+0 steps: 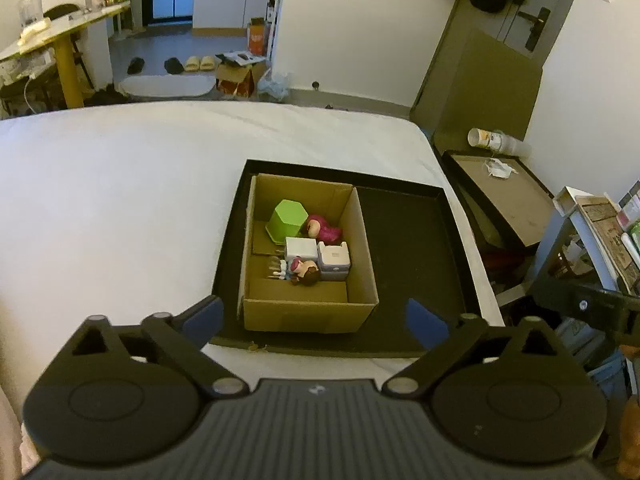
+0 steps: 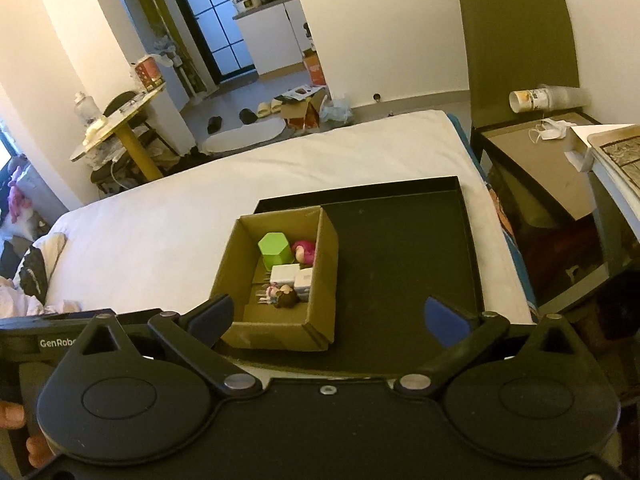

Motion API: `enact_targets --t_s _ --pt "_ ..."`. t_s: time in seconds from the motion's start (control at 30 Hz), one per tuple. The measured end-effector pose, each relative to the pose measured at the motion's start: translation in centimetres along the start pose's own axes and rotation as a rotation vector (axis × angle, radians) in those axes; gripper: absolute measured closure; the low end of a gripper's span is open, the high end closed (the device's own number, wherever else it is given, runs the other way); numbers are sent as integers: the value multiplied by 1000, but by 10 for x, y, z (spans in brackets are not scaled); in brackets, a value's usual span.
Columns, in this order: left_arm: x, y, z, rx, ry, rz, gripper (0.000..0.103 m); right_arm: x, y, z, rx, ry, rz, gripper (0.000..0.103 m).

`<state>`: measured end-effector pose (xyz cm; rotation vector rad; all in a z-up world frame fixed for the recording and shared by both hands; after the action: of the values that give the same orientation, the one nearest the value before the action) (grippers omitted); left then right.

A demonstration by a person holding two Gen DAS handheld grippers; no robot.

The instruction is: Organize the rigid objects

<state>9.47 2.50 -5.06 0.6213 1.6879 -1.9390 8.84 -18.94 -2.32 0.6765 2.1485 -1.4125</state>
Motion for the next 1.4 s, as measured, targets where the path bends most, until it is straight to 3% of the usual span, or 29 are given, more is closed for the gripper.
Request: enact_targets --t_s 0.4,0.9,1.4 --pt "20 -49 12 -17 53 102 2 27 -36 -4 10 -7 57 0" --pt "37 -88 20 -18 83 149 0 42 -70 -17 41 -38 97 0" --pt "51 -107 9 -38 78 154 0 57 -80 -40 8 -92 100 0"
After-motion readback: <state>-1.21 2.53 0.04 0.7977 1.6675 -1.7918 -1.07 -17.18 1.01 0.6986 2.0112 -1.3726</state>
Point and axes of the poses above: each gripper's, at about its wrist camera, not at the fingertips, and y roughly the way its jaws point, z to its right, x to its underside, the point moved 4 cm from there along y, roughly the way its jaws point, and after that the axes turned 7 degrees about y, right-handed, at the moved point
